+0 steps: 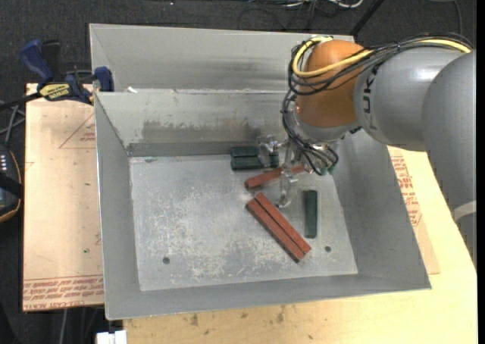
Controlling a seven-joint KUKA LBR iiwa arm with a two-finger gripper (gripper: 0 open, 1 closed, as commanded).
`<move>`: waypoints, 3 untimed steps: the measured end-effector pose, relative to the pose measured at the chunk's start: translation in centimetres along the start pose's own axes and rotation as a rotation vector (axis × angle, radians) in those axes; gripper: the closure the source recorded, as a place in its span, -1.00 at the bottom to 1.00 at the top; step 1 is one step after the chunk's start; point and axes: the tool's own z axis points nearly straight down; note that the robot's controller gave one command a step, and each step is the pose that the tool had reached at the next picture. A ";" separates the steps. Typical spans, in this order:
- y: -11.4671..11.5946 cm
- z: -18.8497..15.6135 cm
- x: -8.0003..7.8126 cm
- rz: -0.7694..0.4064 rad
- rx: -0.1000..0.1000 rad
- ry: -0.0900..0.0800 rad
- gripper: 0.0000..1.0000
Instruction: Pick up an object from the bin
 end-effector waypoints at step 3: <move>-0.1 -0.2 -0.1 0.002 0.001 -0.005 1.00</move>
Offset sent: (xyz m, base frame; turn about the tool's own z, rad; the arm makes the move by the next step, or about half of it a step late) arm 0.0000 0.0000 0.0000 0.0000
